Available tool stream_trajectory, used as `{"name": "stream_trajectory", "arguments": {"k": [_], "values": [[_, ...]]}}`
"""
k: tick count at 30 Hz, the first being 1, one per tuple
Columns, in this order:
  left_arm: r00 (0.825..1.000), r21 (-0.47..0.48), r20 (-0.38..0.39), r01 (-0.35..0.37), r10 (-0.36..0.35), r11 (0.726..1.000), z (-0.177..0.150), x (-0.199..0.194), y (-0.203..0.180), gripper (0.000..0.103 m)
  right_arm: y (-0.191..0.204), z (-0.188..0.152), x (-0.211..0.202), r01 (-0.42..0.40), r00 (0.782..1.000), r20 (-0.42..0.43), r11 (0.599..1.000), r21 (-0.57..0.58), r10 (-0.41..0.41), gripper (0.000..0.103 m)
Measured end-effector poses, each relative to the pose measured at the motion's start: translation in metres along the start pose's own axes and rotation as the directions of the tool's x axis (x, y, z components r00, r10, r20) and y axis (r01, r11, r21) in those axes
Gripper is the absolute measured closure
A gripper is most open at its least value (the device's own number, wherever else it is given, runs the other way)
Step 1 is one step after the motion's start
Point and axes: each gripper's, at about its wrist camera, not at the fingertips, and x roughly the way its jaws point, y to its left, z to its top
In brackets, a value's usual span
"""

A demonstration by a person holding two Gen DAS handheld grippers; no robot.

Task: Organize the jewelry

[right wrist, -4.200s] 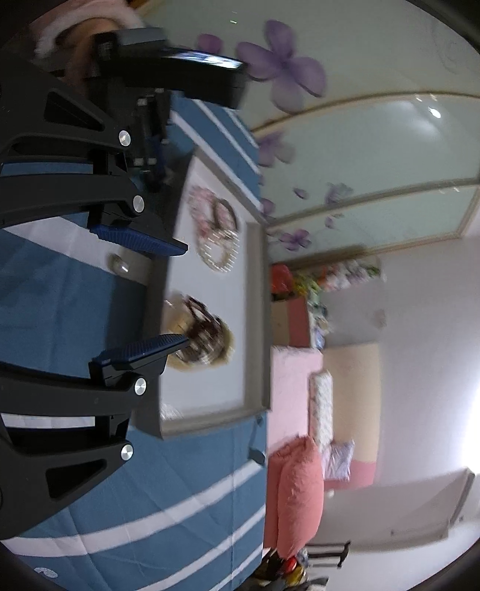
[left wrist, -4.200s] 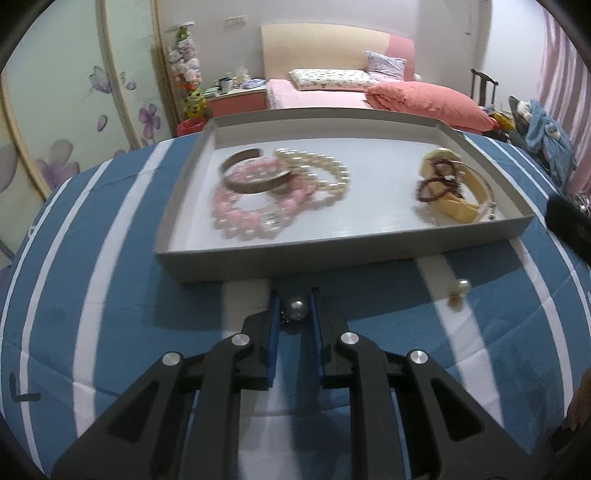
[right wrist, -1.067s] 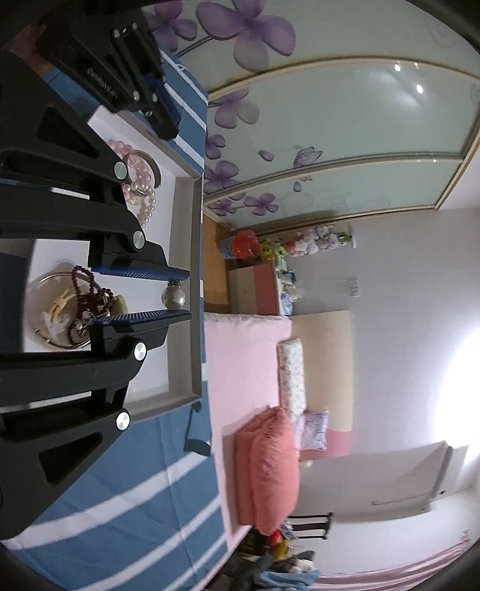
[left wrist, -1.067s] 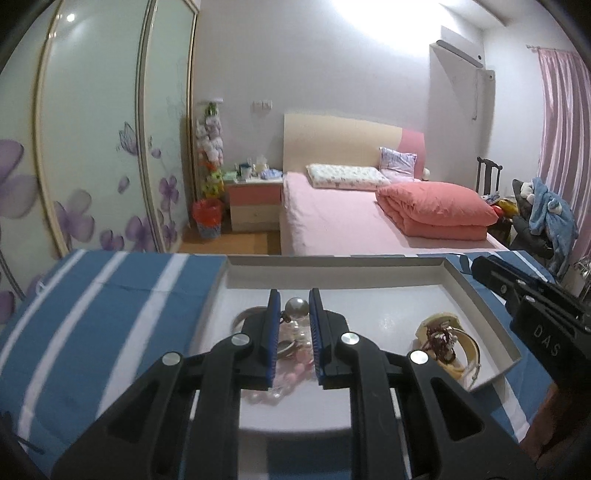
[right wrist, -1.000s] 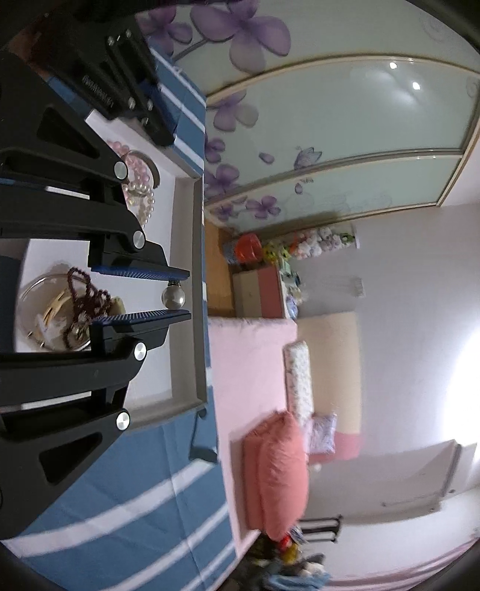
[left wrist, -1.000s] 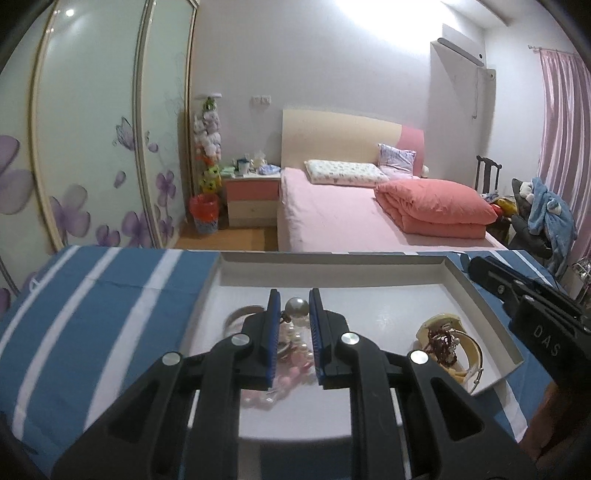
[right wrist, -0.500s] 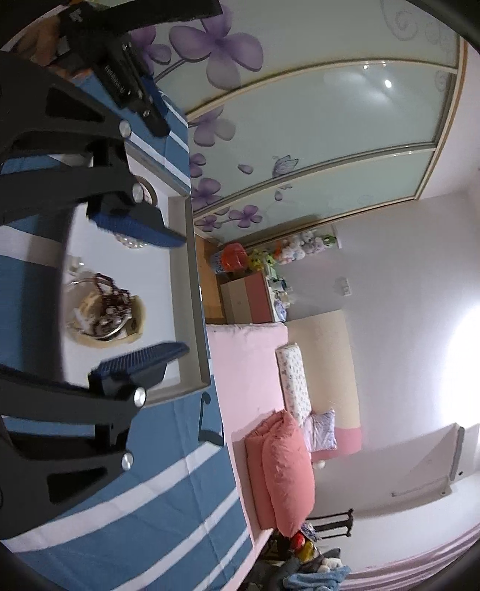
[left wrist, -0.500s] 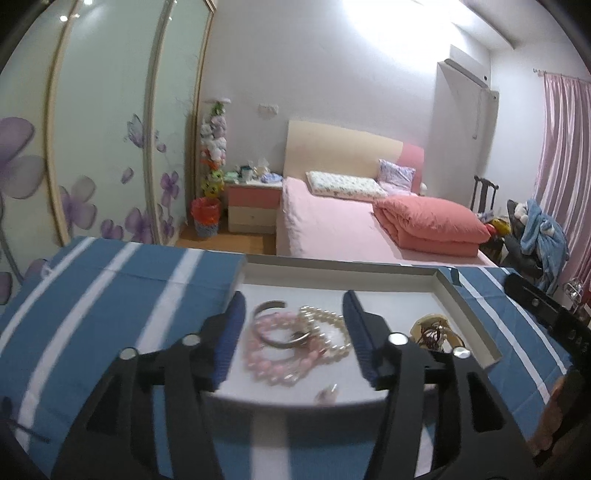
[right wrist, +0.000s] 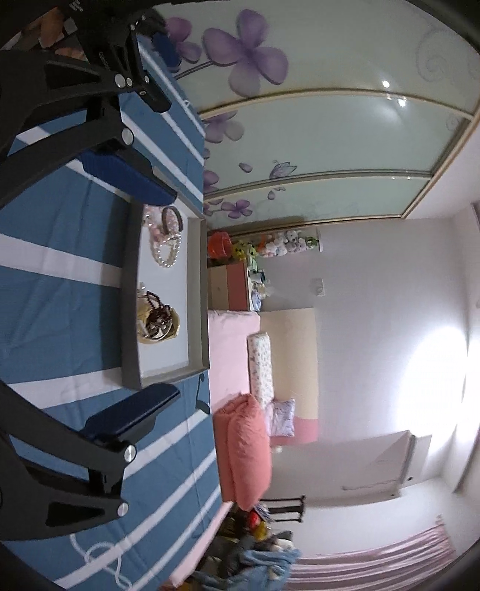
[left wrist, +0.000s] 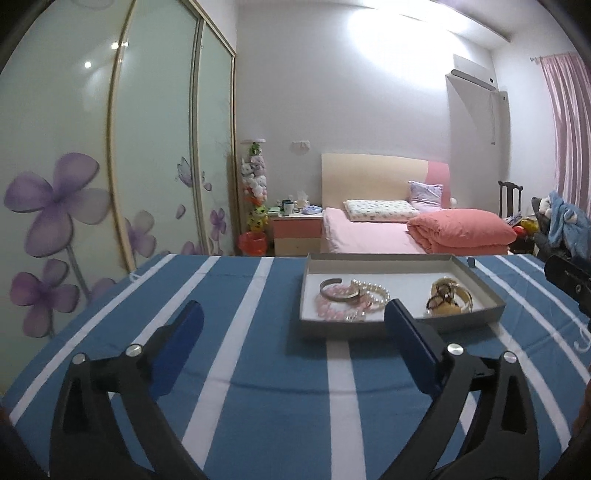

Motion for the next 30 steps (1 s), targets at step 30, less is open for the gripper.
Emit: {"name": "stream_trajectory", "arguments": {"k": [30], "values": [[1.0,-0.038,0.012,0.014,-0.014,0.999,-0.026,-0.047,-0.005,0.004,-0.003,-0.042,-0.033,0.018,1.0,0.018,1.0,0.007,-0.018,0.002]]}}
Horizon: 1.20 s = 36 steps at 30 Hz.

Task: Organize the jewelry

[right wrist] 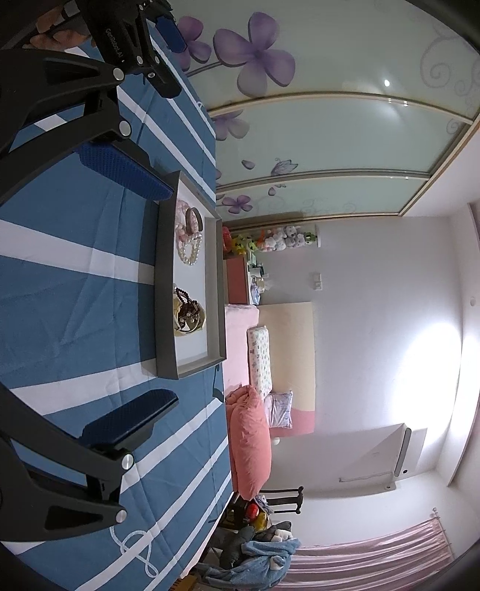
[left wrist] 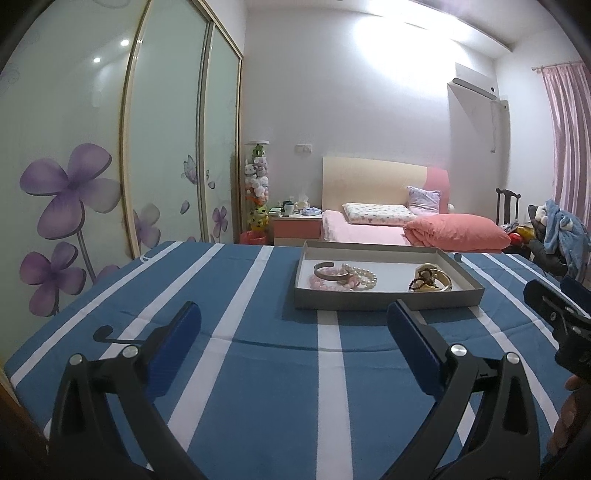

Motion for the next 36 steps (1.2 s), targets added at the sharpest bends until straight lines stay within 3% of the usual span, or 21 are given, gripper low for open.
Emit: {"name": "stream_trajectory", "arguments": {"k": [36], "values": [[0.999,-0.001,-0.026,0.018,-0.018,1.0,-0.0008,0.0073,-0.0075,0.004,-0.0001,-0.0007,0.0013,-0.01,1.0,-0.019,1.0,-0.001,0.01,0.002]]}}
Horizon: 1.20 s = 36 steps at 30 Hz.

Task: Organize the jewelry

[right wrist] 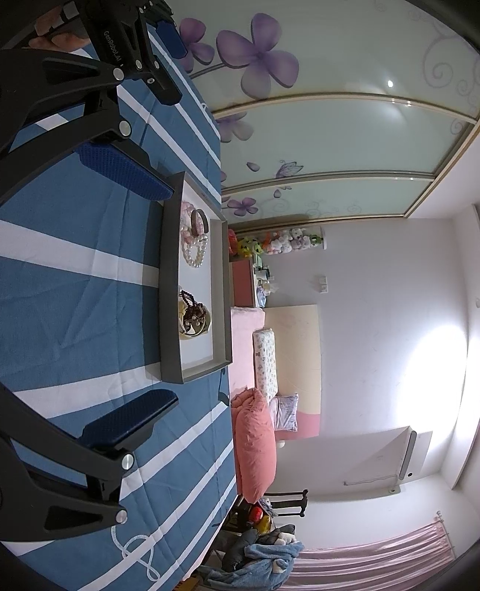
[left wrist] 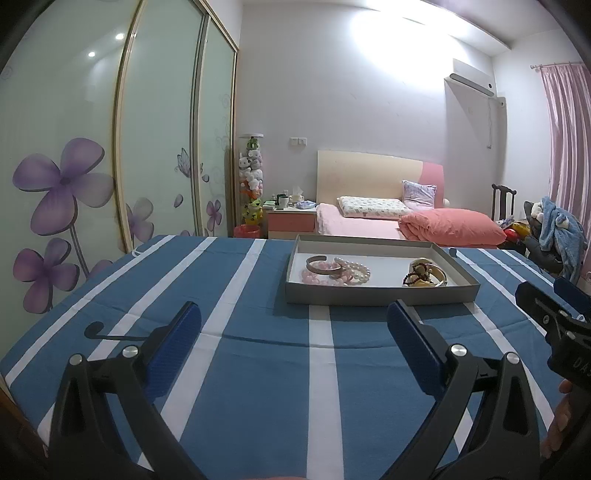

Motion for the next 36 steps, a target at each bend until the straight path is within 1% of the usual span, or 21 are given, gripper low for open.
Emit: {"name": "stream_trajectory", "arguments": {"k": [36], "values": [[1.0,-0.001,0.001,0.005,-0.005,1.0,-0.0017,0.0,-0.0021,0.004,0.0001,-0.0009,-0.0003,-0.003,1.0,-0.003,1.0,-0.001,0.003,0.002]]}}
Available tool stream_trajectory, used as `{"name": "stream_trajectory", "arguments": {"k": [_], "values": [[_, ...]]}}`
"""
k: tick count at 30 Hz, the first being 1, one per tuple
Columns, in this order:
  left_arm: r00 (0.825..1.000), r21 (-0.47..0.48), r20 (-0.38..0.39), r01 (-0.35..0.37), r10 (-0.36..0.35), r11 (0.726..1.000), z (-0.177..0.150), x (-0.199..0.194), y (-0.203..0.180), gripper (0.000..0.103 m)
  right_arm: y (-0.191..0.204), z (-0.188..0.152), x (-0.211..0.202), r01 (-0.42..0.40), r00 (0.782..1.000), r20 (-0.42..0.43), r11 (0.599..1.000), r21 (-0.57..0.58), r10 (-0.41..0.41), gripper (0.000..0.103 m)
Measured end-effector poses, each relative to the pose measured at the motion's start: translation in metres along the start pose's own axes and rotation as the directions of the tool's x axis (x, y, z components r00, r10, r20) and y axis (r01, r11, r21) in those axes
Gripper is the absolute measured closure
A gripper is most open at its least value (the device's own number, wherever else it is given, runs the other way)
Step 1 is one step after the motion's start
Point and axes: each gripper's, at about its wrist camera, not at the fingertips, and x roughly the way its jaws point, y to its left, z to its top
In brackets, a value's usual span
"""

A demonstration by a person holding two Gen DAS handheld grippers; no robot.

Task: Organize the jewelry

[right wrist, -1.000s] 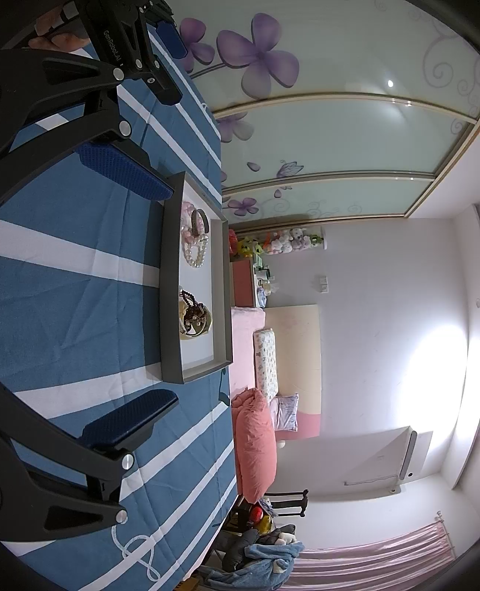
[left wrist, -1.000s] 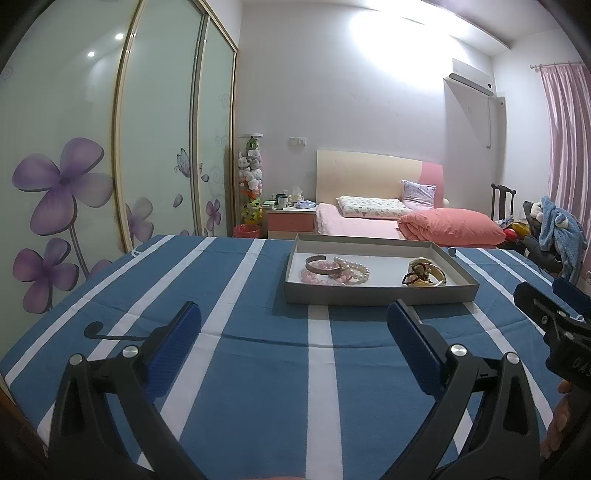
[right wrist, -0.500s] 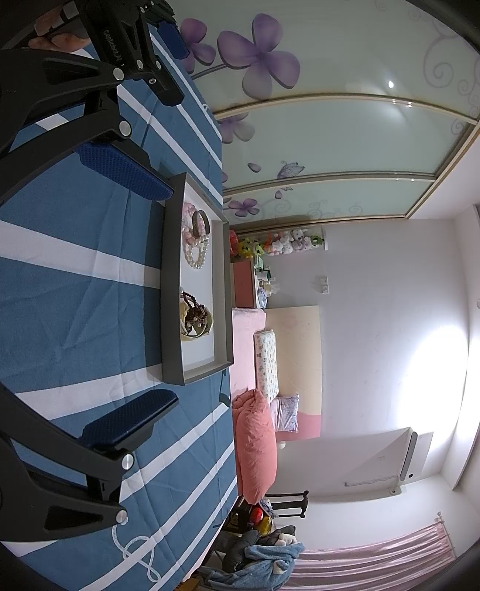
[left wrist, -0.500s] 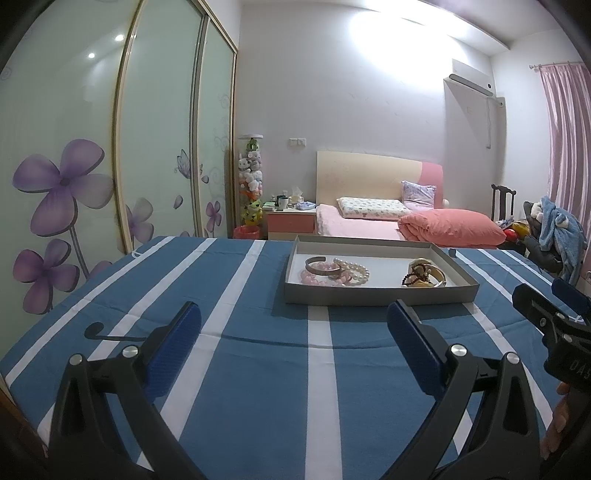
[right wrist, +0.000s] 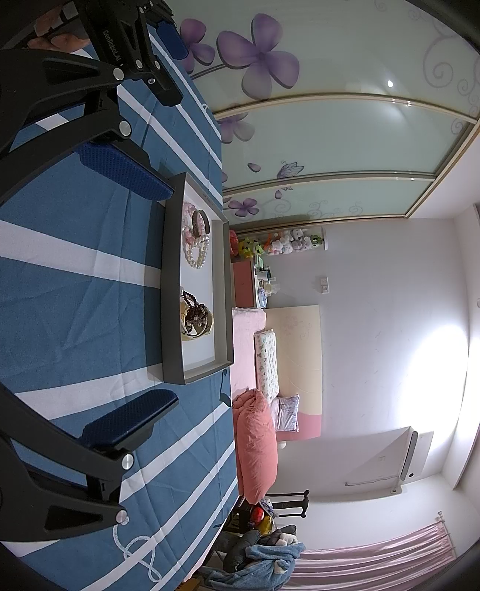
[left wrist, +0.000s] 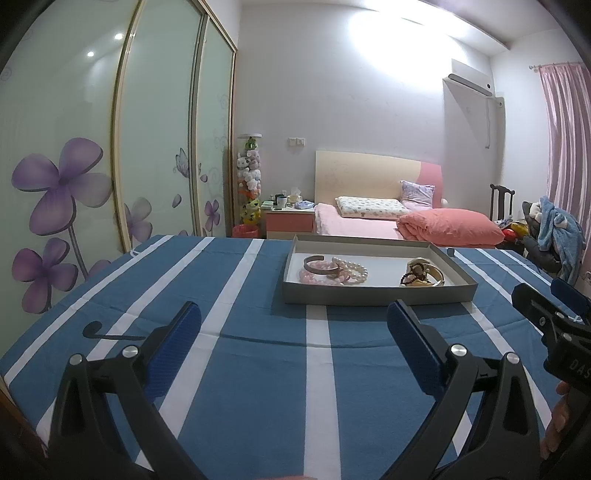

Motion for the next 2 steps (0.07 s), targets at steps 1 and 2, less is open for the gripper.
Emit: {"name": "stream_trajectory", "arguments": {"k": [1,2], "values": [[1.0,-0.001,-0.001,0.0,0.0,1.0,-0.0001,0.0,0.0001,0.004,0.0001,-0.0001,-0.0002,0.0,1.0,0.0,1.0,0.0,0.0,0.002],[1.0,0.0,0.0,0.0,0.0,1.0,0.0001,0.0001,0.0004,0.004,0.0,0.0,-0.0001,0.0,1.0,0.0,1.0,0.0,0.0,0.002]]}}
